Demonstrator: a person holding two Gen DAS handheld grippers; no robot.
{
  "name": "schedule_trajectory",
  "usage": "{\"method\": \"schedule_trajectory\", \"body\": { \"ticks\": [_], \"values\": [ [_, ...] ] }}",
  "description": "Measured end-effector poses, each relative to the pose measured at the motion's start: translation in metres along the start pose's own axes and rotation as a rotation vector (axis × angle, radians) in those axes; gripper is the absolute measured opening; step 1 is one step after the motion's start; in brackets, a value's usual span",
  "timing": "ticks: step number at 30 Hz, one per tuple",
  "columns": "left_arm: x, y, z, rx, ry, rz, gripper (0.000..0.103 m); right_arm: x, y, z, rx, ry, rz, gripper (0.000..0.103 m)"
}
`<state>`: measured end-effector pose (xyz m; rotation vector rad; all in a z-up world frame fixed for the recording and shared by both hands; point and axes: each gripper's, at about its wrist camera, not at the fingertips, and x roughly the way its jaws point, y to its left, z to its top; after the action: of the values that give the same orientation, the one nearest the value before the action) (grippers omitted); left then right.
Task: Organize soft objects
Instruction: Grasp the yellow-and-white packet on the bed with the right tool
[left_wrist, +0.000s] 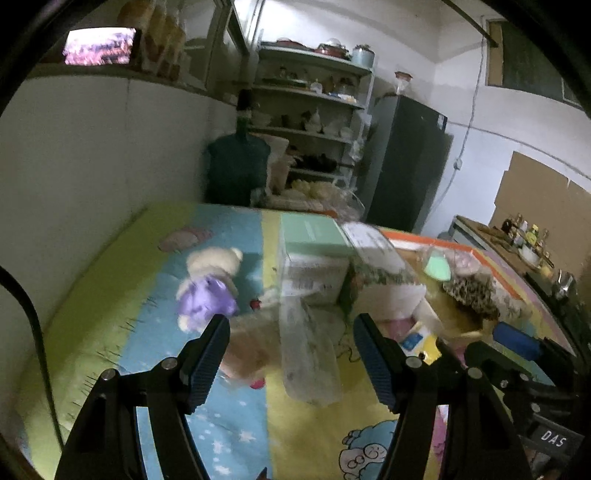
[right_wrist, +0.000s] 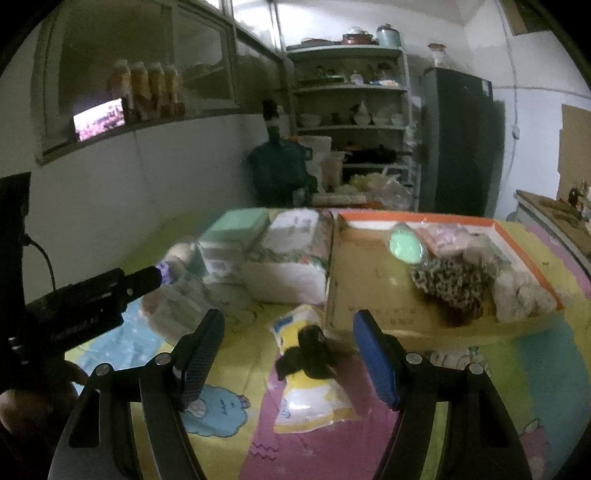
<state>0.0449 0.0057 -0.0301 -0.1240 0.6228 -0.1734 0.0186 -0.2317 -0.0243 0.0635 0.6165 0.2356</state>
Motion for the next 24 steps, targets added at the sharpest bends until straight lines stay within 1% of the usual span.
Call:
{"method": "schedule_trajectory", "body": {
  "ticks": [6, 8, 16, 18, 20, 21, 22, 23, 24],
  "values": [
    [0.016, -0.005, -0.007, 0.018, 0.045, -0.021, 0.069, 0.017, -0.005, -0.01, 0.011, 0.036, -0.02, 0.074],
    [0.017, -0.007, -0.008, 0.028, 0.032, -0.017, 0.069, 0.02, -0.008, -0.012, 0.016, 0.047, -0.019, 0.074],
    [0.016, -0.013, -0.013, 0.041, 0.023, -0.046, 0.069, 0.032, -0.015, -0.019, 0.028, 0.088, -0.018, 0.074],
    [0.016, -0.017, -0.015, 0.049, 0.021, -0.063, 0.069, 0.034, -0.018, -0.022, 0.038, 0.099, -0.015, 0.074],
    [0.02, -0.022, -0.016, 0.049, 0.047, -0.102, 0.067, 0.037, -0.02, -0.024, 0.047, 0.109, -0.013, 0.074],
    [0.022, -0.023, -0.017, 0.053, 0.049, -0.1, 0.065, 0.038, -0.021, -0.025, 0.052, 0.114, -0.011, 0.074],
    [0.023, -0.024, -0.018, 0.058, 0.048, -0.097, 0.058, 0.039, -0.023, -0.026, 0.058, 0.121, -0.008, 0.074],
    [0.025, -0.025, -0.019, 0.061, 0.05, -0.098, 0.054, 0.04, -0.024, -0.027, 0.064, 0.127, -0.003, 0.074],
    [0.027, -0.025, -0.019, 0.056, 0.058, -0.104, 0.047, 0.041, -0.024, -0.027, 0.068, 0.133, 0.002, 0.074]
  ]
}}
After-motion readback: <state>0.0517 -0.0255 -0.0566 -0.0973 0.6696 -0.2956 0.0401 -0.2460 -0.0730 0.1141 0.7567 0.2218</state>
